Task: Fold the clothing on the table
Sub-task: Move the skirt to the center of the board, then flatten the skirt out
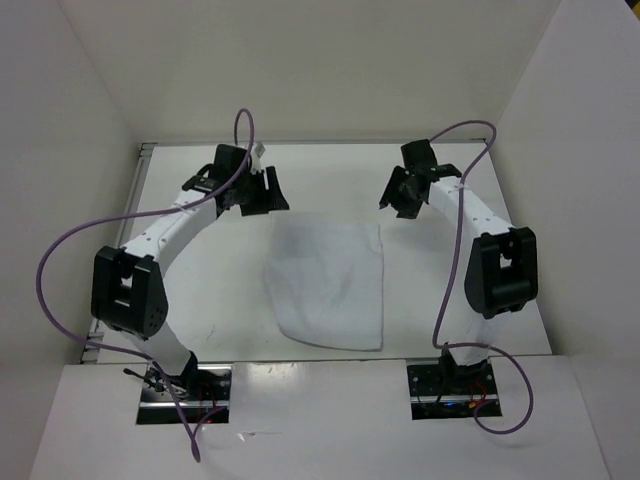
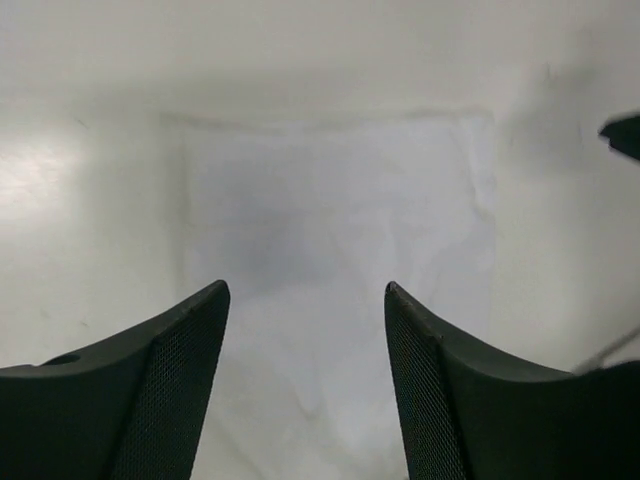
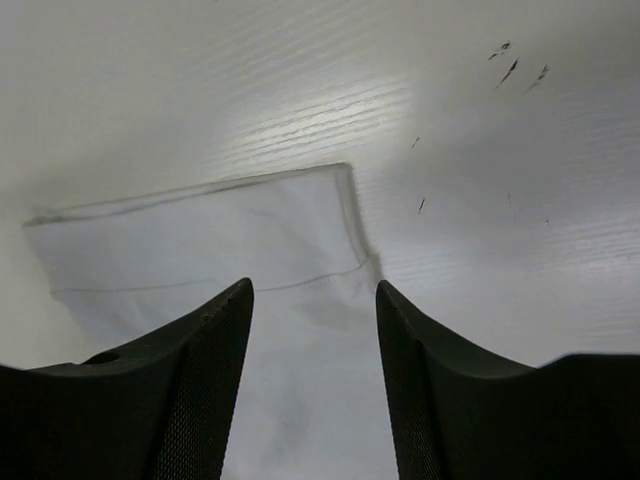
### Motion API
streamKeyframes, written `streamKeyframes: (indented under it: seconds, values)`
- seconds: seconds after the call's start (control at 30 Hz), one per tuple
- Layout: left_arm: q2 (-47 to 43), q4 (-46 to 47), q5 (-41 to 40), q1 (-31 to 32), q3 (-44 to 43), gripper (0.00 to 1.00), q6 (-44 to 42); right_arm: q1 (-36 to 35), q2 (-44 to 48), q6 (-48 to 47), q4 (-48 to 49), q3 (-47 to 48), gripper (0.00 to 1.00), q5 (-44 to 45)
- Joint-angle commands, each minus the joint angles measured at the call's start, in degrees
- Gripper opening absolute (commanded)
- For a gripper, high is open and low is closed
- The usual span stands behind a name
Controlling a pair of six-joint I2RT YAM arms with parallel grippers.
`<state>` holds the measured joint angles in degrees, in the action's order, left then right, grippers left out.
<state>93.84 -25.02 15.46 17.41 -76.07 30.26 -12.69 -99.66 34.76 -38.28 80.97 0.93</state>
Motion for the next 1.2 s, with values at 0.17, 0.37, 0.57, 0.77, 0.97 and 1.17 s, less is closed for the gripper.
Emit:
streamKeyframes:
  seconds: [0.17, 0.37, 0.57, 0.77, 0.97, 1.17]
  values:
    - [11.96, 6.37, -9.93, -2.99, -3.46, 0.66, -8.89, 6.62, -8.71, -9.89, 5.15, 0.07, 0.58, -11.64]
    - [17.23, 7.88, -7.12, -3.52, -6.63, 0.62, -11.80, 7.68, -10.65, -11.56, 5.67, -0.64, 0.58, -14.02]
    - [21.37, 8.32, -3.16, -3.52, -7.25, 0.59, -12.42, 7.68, -11.78, -11.56, 6.73, -3.00, 0.57, -16.30]
    - [24.63, 9.45, -0.87, -3.52, -7.25, 0.49, -11.89, 7.68, -12.84, -12.09, 7.87, -3.01, 0.57, -18.85]
    - [26.48, 11.57, 0.00, -3.52, -6.11, 0.46, -8.99, 7.68, -13.89, -12.09, 9.71, -3.54, 0.57, -21.93]
    - [28.58, 14.12, 3.61, -4.05, -5.58, 0.24, -7.06, 7.68, -15.65, -12.09, 10.42, -3.54, 0.56, -25.10]
